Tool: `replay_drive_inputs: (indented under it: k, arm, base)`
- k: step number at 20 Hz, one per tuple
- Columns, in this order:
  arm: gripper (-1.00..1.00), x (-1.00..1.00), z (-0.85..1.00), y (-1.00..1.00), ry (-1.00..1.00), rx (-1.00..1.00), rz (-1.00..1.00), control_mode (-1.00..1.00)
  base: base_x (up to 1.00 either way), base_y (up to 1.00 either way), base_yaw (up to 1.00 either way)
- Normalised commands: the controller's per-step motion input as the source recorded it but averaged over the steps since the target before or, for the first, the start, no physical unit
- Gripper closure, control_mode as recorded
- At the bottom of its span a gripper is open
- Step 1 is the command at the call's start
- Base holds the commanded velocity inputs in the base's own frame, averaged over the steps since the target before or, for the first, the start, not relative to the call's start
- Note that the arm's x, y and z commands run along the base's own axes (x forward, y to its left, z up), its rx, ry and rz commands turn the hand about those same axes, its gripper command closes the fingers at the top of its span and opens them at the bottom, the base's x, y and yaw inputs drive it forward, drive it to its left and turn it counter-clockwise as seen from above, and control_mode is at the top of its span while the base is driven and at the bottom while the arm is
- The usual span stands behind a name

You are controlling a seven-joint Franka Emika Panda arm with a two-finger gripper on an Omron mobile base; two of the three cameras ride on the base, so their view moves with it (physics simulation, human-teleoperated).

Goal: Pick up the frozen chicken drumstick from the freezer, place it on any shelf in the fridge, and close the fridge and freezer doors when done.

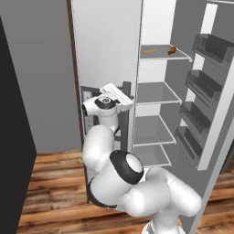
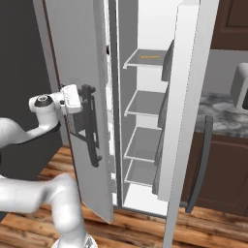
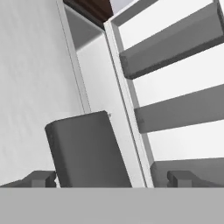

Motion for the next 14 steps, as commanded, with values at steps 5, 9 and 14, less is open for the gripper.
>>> replay_drive_inputs:
  k: [5, 9, 14]
  arm:
    - [-1.00, 0.68, 0.18, -0.68, 0.00, 0.00, 0.00, -1.00]
    - [-1.00, 0.75, 0.16, -0.67, 0.00, 0.00, 0.00, -1.00]
    - [-1.00, 0.82, 0.03, -0.64, 0.00, 0.00, 0.00, -1.00]
  base:
    - [0.00, 0.00, 0.00]
    - [0.00, 0.00, 0.00]
    - [0.00, 0.00, 0.00]
